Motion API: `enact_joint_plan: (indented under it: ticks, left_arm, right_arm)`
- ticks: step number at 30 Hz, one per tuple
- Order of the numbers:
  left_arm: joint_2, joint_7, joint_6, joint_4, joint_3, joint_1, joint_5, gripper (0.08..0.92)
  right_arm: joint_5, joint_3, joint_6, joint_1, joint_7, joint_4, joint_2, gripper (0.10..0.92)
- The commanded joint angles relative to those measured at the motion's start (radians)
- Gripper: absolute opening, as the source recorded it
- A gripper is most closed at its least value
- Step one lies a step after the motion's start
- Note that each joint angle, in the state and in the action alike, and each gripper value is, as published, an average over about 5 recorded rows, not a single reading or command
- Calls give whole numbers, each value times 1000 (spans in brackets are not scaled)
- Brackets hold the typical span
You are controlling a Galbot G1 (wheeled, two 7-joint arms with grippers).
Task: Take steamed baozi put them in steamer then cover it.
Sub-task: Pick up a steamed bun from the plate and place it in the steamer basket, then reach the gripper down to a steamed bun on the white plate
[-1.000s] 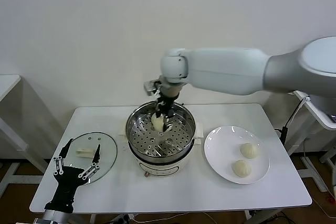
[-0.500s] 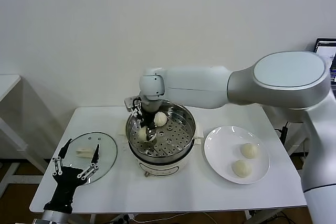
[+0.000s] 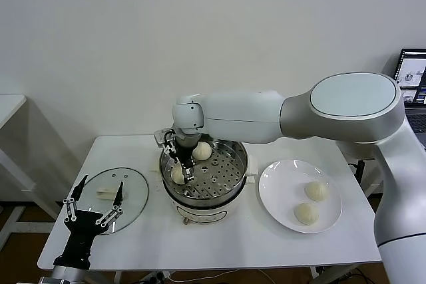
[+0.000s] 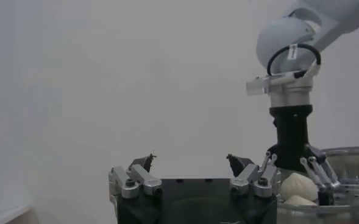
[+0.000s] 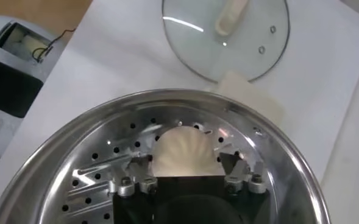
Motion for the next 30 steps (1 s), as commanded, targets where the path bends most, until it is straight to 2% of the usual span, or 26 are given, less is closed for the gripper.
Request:
enact_joint_plan:
  ticks: [1, 5, 9, 15, 22, 30]
  left_arm:
    - [-1, 0, 2, -1, 2, 2, 1, 823]
    - [0, 0, 4, -2, 7, 0, 3, 823]
    - [2, 0, 6, -2, 14, -1, 8, 823]
    - [3, 1, 5, -1, 17, 5, 15, 823]
    - [0, 1, 7, 1, 16, 9, 22, 823]
    - [-7, 4, 3, 3, 12, 16, 28, 823]
  right_arm:
    - [-45, 55, 4, 98, -34, 198, -226, 822]
    - [-113, 106, 38, 150, -134, 266, -424, 823]
    - [-203, 114, 119, 179, -243, 252, -600, 823]
    - [-295, 93, 211, 137, -322, 236, -793, 823]
    - [-396, 55, 252, -9, -330, 263, -887, 823]
    - [-483, 77, 243, -191, -300, 273, -923, 823]
